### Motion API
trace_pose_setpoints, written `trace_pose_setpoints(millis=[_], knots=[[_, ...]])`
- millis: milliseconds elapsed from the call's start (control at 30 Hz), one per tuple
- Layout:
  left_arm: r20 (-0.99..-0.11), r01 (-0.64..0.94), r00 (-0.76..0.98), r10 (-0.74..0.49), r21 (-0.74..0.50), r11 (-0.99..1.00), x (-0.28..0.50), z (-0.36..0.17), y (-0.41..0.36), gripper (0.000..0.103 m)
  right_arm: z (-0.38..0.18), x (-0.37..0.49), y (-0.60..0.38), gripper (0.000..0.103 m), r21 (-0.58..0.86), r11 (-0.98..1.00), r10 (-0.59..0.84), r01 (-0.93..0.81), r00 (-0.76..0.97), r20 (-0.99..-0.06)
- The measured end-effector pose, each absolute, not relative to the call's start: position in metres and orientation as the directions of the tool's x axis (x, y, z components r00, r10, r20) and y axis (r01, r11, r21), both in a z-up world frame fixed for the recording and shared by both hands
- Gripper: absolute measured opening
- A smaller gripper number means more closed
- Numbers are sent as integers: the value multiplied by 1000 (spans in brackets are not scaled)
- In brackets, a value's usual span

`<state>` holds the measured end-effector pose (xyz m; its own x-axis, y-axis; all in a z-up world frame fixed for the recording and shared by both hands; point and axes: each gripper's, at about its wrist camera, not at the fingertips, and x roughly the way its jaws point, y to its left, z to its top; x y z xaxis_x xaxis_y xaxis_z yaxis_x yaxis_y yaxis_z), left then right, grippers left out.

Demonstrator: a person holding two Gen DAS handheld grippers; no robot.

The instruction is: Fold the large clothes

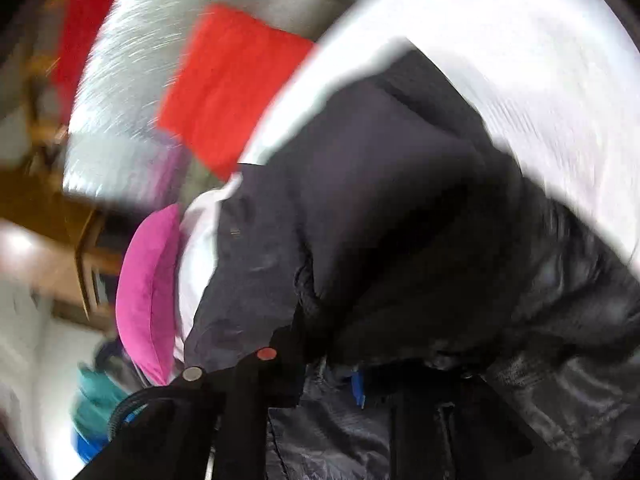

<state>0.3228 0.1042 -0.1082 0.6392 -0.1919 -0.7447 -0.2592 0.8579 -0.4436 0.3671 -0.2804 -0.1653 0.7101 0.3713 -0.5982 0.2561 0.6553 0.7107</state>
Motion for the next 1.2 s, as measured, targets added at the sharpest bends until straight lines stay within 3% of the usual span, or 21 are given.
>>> trace_pose_setpoints(millis=[133,200,300,333,367,433,600,800,900,1067,1133,1200], knots=[[-803,-254,571,-174,-374,892,327,-138,96,9,-196,367,-287,18,652,691,347,312,648,-678],[-803,-241,578,-149,-342,909,325,-145,93,10,-212,365,-290,20,672,673,369,308,648,-666],[-798,-221,587,-136,-320,921,323,-136,91,13,-205,358,-298,33,704,653,404,279,657,-636],[-799,-227,583,-148,-334,915,322,-134,92,18,-203,354,-303,44,730,624,431,278,657,-618],[-800,-238,575,-168,-361,902,318,-131,98,30,-202,348,-306,59,755,600,460,263,659,-595],[-801,-221,561,-208,-387,895,310,-124,102,54,-195,335,-304,74,757,610,482,233,650,-588],[-793,-99,582,-181,-290,952,282,-94,95,56,-168,311,-298,74,731,667,513,140,625,-588],[-733,-78,669,-124,-235,969,319,-72,92,56,-126,348,-320,74,536,826,262,176,722,-641],[-729,-59,672,-128,-226,972,341,-83,85,56,-126,378,-309,74,467,870,231,158,706,-669],[-791,-78,612,26,-27,997,371,-130,64,59,-178,411,-272,72,34,991,-42,126,555,-831],[-795,-69,604,57,19,997,373,-130,59,59,-179,409,-271,73,32,990,-54,138,576,-816],[-815,-79,578,36,-13,997,376,-123,64,58,-173,405,-267,73,14,990,-74,144,584,-809]])
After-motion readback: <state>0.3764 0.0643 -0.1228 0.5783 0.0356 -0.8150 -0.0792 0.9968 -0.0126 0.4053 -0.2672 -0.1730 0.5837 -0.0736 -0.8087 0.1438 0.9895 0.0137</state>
